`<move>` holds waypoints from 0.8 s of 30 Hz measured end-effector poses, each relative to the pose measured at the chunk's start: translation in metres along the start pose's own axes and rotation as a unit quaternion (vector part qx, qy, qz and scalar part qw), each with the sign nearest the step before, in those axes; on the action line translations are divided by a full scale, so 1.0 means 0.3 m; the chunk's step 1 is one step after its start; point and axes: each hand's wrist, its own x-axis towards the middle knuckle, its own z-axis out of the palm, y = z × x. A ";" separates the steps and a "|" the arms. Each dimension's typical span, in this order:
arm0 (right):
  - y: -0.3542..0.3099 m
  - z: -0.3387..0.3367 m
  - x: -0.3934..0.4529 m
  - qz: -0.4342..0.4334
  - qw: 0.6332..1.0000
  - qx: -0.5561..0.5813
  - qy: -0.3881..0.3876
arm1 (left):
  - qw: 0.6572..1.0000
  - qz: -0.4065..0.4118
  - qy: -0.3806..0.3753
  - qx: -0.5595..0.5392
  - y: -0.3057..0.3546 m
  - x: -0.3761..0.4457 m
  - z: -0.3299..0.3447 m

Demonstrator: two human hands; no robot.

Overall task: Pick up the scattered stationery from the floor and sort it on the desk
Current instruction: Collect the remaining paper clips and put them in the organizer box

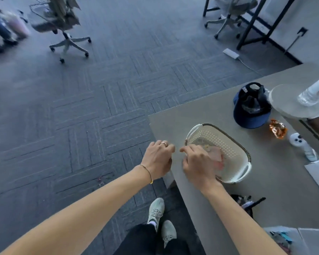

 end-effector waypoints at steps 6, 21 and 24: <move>-0.183 0.127 -0.030 -0.129 0.991 0.012 -0.037 | 0.987 -0.156 -0.021 0.012 -0.141 -0.288 0.036; -0.726 0.571 -0.200 -0.257 0.937 -0.023 -0.234 | 0.906 -0.414 -0.009 -0.087 -0.500 -1.028 0.169; -0.810 0.692 -0.210 -0.256 0.932 -0.021 -0.254 | 0.890 -0.442 0.000 -0.110 -0.578 -1.116 0.222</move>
